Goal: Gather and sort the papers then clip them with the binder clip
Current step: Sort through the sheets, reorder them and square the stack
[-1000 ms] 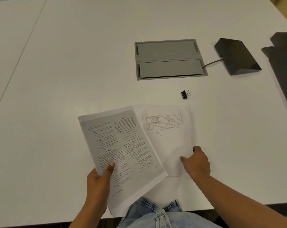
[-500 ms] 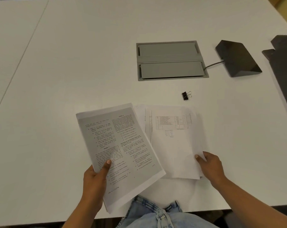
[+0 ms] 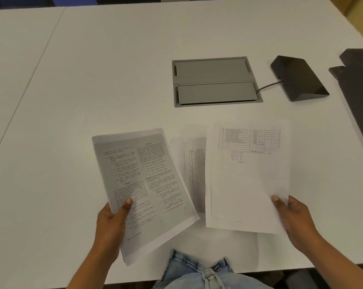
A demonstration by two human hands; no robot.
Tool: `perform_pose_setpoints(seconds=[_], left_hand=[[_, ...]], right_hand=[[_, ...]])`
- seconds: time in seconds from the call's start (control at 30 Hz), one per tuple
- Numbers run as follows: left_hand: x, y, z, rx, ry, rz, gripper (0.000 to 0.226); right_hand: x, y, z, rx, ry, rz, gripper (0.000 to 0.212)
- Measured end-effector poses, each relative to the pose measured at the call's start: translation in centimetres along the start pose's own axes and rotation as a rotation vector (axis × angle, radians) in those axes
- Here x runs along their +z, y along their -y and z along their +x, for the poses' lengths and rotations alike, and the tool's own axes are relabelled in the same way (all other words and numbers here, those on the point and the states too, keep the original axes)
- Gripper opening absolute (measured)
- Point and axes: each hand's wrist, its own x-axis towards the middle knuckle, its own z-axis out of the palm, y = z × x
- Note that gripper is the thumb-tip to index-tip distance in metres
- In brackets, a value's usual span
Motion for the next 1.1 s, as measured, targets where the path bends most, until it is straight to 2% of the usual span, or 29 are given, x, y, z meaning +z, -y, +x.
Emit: perform_pose_setpoints(seconds=[0.13, 0.33, 0.5, 0.6, 0.73, 0.87, 1.0, 1.1], left_hand=[[1.4, -0.1, -0.9, -0.029, 0.090, 0.000, 0.016], [4.2, -0.4, -2.6, -0.066, 0.229, -0.077, 0.033], [5.3, -0.5, -3.2, -0.044, 0.252, -0.084, 0.038], [5.5, -0.5, -3.1, -0.044, 0.247, -0.082, 0.034], [5.5, -0.4, -2.8, -0.061, 0.226, -0.085, 0.031], [5.2, -0.6, -2.6, -0.079, 0.234, -0.096, 0.022], [4.9, -0.8, -2.5, -0.085, 0.226, -0.103, 0.016], [4.9, -1.1, -2.5, -0.091, 0.238, -0.099, 0.018]], right_hand=[[0.9, 1.0, -1.1, 0.011, 0.111, 0.064, 0.017], [3.4, 1.5, -2.7, -0.033, 0.305, 0.003, 0.054], [4.2, 2.0, -3.6, -0.089, 0.347, -0.040, 0.067], [4.4, 2.2, -3.9, -0.092, 0.377, -0.023, 0.058], [4.3, 2.6, -3.8, -0.109, 0.357, -0.043, 0.078], [2.9, 3.4, -2.9, -0.092, 0.265, 0.042, 0.050], [1.6, 4.4, -2.5, -0.107, 0.233, 0.096, 0.055], [1.7, 5.0, -3.0, -0.120, 0.272, 0.083, 0.049]])
